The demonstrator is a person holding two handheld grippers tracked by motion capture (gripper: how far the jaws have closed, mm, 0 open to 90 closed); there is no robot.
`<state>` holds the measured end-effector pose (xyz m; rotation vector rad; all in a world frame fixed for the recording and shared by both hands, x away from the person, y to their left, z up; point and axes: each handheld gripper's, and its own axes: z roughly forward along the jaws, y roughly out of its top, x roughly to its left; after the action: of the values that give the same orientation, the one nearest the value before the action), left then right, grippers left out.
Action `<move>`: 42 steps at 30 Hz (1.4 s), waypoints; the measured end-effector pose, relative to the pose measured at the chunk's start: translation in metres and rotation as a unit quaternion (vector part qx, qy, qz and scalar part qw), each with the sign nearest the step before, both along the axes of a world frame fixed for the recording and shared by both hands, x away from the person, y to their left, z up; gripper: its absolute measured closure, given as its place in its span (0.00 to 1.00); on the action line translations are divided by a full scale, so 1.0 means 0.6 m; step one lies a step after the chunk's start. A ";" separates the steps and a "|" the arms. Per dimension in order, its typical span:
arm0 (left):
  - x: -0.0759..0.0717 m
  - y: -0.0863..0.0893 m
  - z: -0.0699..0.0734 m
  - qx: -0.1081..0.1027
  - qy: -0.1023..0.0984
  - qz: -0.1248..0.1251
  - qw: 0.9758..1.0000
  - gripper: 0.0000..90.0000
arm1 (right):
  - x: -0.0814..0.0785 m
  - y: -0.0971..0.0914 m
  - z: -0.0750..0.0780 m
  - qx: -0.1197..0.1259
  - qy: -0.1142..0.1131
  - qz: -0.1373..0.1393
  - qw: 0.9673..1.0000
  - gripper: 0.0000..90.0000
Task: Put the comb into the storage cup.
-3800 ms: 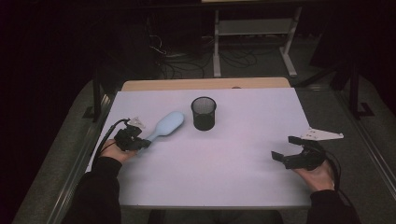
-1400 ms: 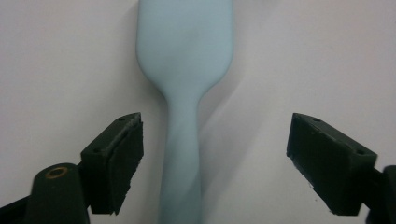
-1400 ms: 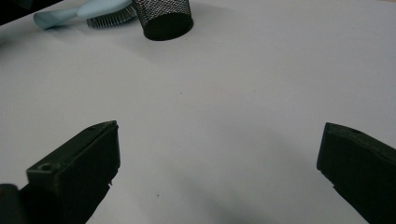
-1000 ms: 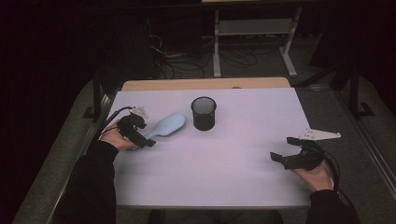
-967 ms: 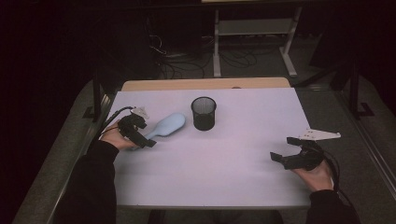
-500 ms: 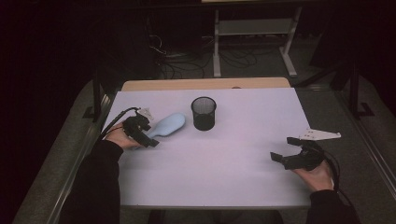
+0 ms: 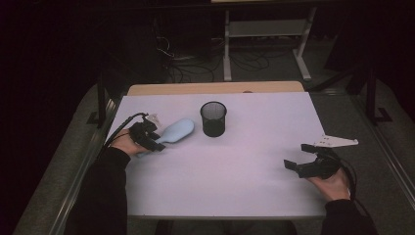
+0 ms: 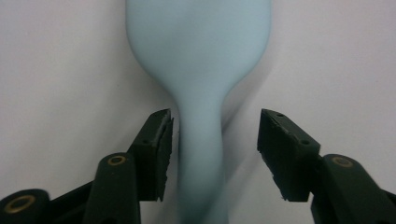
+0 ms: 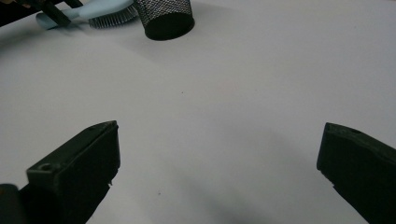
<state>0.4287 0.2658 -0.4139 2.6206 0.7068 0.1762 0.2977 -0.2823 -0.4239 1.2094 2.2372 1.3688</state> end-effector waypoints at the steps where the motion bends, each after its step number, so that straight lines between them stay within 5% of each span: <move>1: 0.001 0.000 -0.001 -0.001 0.001 0.001 1.000 0.53 | 0.000 0.000 0.000 0.000 0.000 0.000 1.000 0.00; 19: 0.013 0.004 -0.005 -0.004 0.001 -0.001 1.000 0.72 | 0.001 -0.001 -0.001 -0.002 0.003 0.001 1.000 0.00; 42: 0.015 -0.006 -0.004 0.018 -0.009 -0.019 1.000 0.78 | 0.001 0.000 -0.001 -0.002 0.005 0.002 1.000 0.00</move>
<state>0.4380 0.2622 -0.4161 2.6616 0.6535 0.2017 0.2982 -0.2826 -0.4248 1.2136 2.2493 1.3615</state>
